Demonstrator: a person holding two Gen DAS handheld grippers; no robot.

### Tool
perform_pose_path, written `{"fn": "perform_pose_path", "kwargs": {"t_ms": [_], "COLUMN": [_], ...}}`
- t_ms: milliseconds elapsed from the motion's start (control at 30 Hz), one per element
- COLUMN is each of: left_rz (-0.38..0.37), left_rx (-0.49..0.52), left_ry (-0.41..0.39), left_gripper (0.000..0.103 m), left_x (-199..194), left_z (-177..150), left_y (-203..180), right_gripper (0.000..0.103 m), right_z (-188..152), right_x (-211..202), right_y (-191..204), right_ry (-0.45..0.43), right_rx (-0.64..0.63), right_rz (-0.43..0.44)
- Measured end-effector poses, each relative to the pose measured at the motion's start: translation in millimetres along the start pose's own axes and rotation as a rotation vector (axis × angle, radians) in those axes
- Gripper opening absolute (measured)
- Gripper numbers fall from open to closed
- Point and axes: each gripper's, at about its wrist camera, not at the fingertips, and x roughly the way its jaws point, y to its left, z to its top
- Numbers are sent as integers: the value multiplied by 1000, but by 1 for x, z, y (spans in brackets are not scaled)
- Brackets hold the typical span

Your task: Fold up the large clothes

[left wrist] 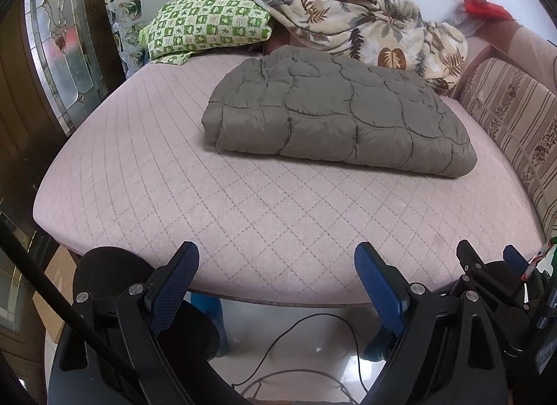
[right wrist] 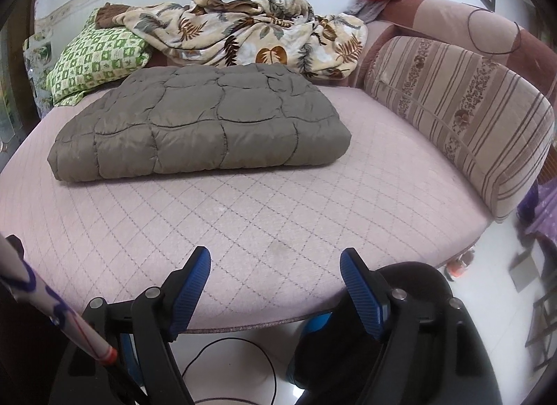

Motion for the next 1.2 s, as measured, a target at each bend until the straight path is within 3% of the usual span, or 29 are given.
{"fn": "perform_pose_path", "kwargs": {"t_ms": [467,1200], "left_rz": [10,25], "left_rx": [3,7], "left_ry": [67,108], "left_gripper": [90,90], "left_x": [19,35], "left_z": [1,6], "left_y": [-3,-6], "right_gripper": [82,82], "right_z": [-1,-1], "right_x": [10,21], "right_y": [6,14], "right_ry": [37,63], "right_rx": [5,12], "right_rz": [-3,-17]}}
